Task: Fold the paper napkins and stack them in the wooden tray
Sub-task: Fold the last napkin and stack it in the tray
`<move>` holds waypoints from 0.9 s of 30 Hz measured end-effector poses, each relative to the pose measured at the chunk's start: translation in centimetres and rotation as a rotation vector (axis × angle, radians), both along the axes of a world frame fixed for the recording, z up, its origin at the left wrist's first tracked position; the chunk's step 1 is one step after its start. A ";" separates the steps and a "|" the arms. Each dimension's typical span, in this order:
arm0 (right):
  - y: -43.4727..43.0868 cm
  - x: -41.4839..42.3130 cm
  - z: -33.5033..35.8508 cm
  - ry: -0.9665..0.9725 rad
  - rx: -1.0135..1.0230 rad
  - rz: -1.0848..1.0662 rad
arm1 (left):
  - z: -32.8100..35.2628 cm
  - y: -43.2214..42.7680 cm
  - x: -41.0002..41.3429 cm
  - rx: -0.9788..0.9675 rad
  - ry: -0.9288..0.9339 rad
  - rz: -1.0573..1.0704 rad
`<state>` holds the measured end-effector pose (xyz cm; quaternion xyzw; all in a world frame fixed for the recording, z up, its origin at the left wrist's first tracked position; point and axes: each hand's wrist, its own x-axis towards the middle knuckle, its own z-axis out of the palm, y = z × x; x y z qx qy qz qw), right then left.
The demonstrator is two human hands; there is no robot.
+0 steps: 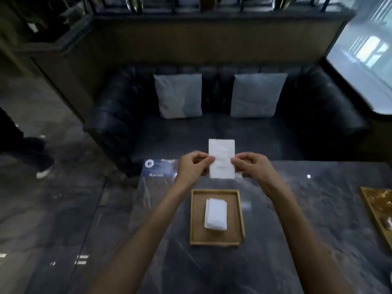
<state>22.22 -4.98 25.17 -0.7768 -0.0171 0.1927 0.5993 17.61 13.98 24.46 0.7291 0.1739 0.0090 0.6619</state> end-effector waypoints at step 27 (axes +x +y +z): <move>0.9 -4.3 -29.6 0.458 -0.385 -0.225 | -28.6 -3.9 -2.0 0.229 0.650 0.033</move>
